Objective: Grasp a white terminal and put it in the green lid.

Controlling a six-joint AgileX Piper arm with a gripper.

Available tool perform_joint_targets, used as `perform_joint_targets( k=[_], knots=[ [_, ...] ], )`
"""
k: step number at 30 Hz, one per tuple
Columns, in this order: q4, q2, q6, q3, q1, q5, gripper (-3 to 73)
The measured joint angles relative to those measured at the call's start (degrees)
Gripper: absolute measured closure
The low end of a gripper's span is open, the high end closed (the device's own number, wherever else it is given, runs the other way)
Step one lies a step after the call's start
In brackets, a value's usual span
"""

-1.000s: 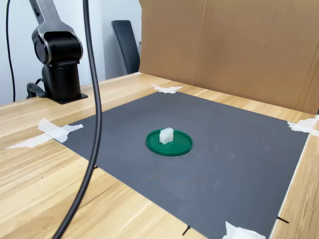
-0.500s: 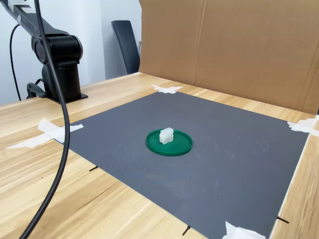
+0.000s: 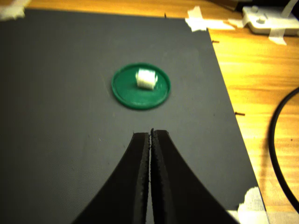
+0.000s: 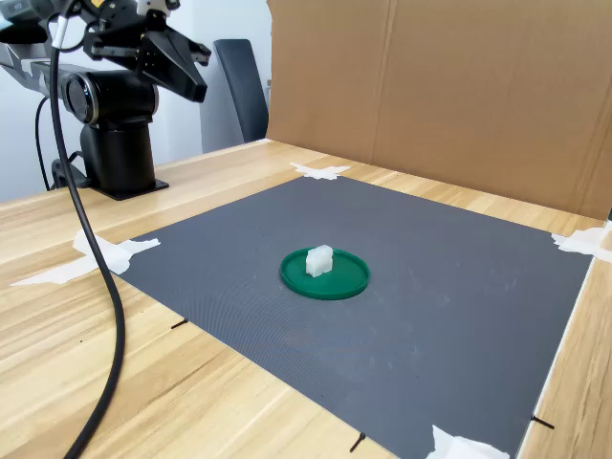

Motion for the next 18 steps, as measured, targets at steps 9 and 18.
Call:
perform_joint_targets(
  k=[9,18],
  knots=[
    [-1.90,-0.45,-1.36,3.08,0.00,2.24,72.1],
    [-1.96,-0.45,-1.42,3.08,0.00,2.31,72.1]
  ],
)
